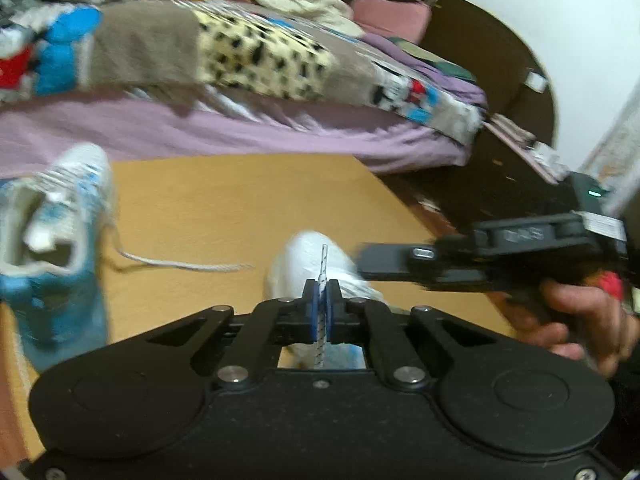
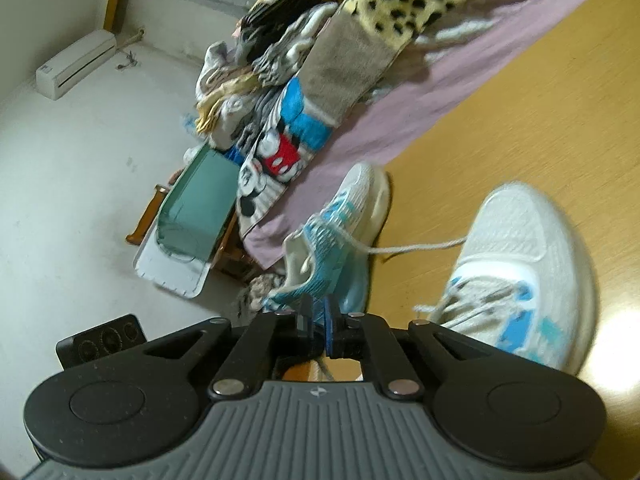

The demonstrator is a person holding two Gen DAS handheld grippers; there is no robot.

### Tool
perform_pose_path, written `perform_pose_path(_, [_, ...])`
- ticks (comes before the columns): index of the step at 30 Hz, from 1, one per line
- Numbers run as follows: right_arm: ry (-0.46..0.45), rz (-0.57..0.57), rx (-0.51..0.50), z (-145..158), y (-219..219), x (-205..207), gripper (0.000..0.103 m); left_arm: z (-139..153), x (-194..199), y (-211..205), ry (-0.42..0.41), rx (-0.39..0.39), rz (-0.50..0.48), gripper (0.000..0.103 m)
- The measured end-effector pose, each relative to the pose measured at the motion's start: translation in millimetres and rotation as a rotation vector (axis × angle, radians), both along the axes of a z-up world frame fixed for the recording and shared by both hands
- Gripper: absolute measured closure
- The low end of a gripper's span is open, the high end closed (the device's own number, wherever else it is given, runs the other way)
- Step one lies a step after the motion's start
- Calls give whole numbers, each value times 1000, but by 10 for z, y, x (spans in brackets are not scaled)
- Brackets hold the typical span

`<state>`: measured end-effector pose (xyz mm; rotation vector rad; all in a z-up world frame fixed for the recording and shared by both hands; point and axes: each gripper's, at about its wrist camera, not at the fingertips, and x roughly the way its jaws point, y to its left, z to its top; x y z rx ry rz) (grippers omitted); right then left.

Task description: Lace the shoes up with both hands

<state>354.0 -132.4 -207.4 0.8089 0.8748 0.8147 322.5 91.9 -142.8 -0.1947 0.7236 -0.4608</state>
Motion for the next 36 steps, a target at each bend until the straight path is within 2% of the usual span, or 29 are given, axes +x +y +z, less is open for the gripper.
perform_pose_path(2, [-16, -22, -35, 32, -99, -4, 92, 2, 28, 29, -21, 42, 65, 102])
perform_pose_path(4, [-36, -49, -100, 69, -213, -24, 84, -6, 51, -11, -46, 107, 99, 102])
perform_pose_path(6, [-68, -58, -180, 107, -273, -70, 70, -19, 66, -68, -68, 160, 121, 102])
perform_pose_path(10, [-130, -43, -315, 163, -321, -169, 69, -61, 86, -225, -103, 226, 129, 102])
perform_pose_path(13, [-189, 4, -422, 202, -239, -280, 69, -111, 117, -342, -105, 239, 107, 102])
perform_pose_path(19, [-268, 71, -581, 229, -107, -450, 69, -185, 140, -682, -109, 253, -1, 102])
perform_pose_path(23, [-277, 101, -598, 209, -114, -513, 69, -228, 117, -879, -112, 261, -80, 102])
perform_pose_path(30, [-275, 119, -560, 201, -175, -526, 84, -288, 27, -1050, -94, 285, -220, 102])
perform_pose_path(36, [-269, 120, -548, 198, -225, -532, 84, -337, -48, -1158, -77, 324, -326, 102])
